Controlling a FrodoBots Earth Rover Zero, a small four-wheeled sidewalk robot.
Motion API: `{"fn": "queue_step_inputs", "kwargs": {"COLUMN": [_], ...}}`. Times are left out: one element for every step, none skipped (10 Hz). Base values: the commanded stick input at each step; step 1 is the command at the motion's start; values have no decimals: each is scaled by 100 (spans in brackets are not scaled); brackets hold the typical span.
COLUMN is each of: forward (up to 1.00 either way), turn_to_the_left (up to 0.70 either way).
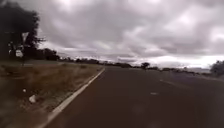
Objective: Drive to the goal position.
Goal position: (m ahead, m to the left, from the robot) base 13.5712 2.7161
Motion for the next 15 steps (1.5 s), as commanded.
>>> {"fn": "queue_step_inputs", "kwargs": {"forward": [85, 85, 85, 85, 85, 85, 85, 85, 85, 85, 85, 85, 85, 85, 85], "turn_to_the_left": [0, 0, 0, 0, 0, 0, 0, 0, 0, 0, 0, 0, 0, 0, 0]}}
